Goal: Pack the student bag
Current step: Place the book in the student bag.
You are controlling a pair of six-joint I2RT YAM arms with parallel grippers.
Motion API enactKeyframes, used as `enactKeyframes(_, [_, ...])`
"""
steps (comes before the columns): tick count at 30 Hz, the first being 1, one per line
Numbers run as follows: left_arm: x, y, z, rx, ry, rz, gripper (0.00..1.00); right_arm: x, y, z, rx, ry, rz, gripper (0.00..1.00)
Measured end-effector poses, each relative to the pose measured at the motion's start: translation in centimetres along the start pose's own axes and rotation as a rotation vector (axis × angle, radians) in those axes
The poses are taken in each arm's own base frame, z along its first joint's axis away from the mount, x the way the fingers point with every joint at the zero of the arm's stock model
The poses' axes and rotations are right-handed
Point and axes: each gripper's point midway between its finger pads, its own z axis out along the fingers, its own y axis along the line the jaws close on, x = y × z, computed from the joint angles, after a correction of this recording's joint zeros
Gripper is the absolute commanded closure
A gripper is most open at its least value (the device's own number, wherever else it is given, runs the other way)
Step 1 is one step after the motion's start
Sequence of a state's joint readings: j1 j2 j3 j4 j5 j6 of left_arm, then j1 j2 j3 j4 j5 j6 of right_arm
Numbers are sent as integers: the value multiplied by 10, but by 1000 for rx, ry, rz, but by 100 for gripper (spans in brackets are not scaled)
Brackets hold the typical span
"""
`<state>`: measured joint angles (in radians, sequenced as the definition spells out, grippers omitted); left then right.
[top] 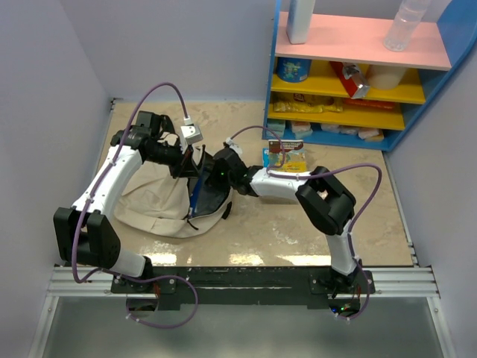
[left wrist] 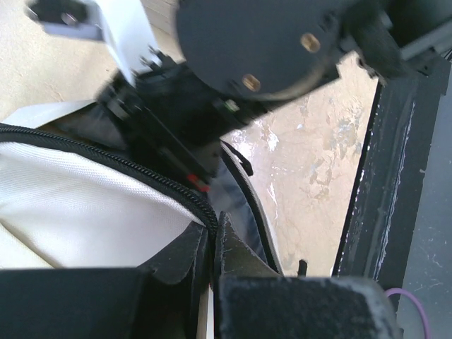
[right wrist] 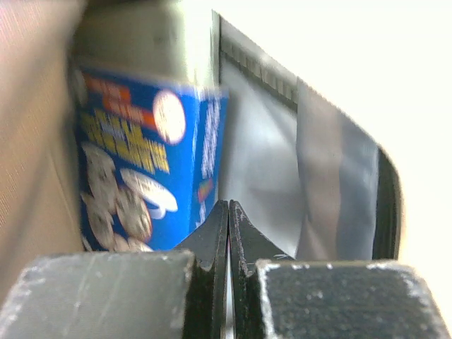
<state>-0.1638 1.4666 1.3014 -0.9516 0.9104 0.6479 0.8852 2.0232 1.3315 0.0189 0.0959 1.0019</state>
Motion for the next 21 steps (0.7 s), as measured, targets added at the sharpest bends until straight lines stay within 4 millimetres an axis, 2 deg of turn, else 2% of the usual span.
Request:
enactKeyframes(2, [0,0,0,1,2,-1,100,-11,1,6,-2,-21,10,100])
enactKeyframes(4, [1,-1,0,2,3,-4,100,-13,3,12,-4,-26,13,100])
enactKeyframes(11, [2,-2,0,6,8,-9,100,8,-1,36,4,24,19,100])
enactKeyframes(19, [4,-4,-1,11,14,-12,100,4,5,38,-21,46,49,100])
enactKeyframes(21, [4,-4,-1,12,15,-14,100,1,5,38,-36,61,63,86])
